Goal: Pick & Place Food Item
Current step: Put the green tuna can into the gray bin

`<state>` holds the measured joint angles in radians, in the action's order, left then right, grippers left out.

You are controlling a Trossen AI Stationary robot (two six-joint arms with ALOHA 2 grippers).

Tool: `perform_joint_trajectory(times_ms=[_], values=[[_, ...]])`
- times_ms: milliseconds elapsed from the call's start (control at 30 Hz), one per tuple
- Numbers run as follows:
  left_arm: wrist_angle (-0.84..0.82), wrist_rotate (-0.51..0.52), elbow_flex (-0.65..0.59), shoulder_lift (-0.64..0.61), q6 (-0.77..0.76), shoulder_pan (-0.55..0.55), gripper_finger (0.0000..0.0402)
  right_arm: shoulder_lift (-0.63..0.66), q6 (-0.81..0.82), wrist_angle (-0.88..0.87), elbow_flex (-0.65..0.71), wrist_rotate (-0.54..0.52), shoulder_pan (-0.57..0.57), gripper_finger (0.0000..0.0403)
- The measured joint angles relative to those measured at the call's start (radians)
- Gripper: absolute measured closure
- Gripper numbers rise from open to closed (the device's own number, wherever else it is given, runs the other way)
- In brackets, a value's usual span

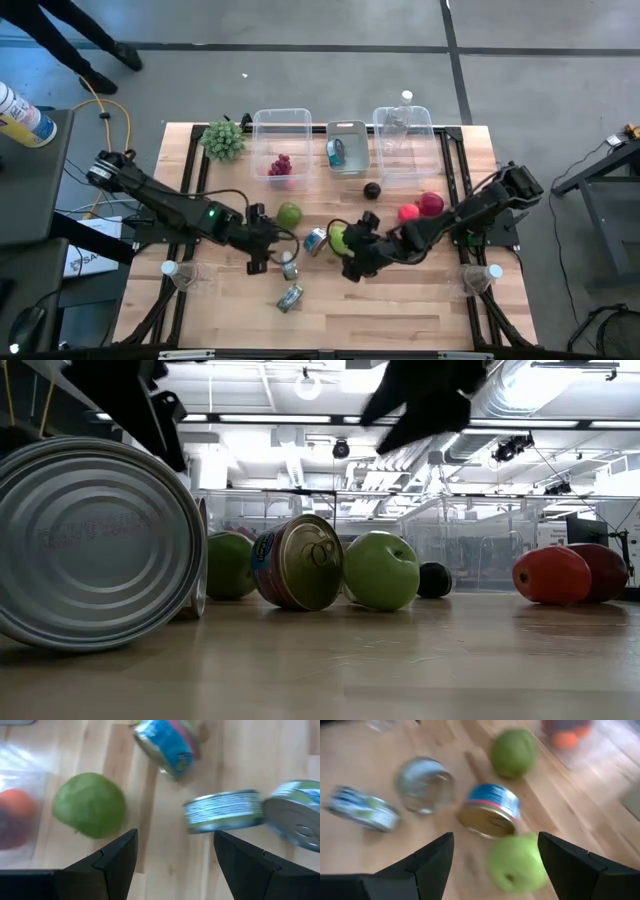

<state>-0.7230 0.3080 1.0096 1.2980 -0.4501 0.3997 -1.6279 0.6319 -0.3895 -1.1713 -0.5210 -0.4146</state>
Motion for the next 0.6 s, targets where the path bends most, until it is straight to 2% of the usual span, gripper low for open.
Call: perform_joint_trajectory(times_ms=[233,433,600], values=[[0.033,0.008,0.0,0.0,0.0,0.083,0.015,0.0,-0.166,0.172,0.0,-0.002,-0.015,0.0124],[0.119,0.013,0.0,0.042,0.002,0.17,0.015,0.0,-0.158,0.208,0.021,-0.002,-0.042,0.0124],[0.187,0.053,0.0,0.109,0.063,0.223,0.015,0.0,-0.157,0.271,0.053,0.0,-0.069,0.0124]])
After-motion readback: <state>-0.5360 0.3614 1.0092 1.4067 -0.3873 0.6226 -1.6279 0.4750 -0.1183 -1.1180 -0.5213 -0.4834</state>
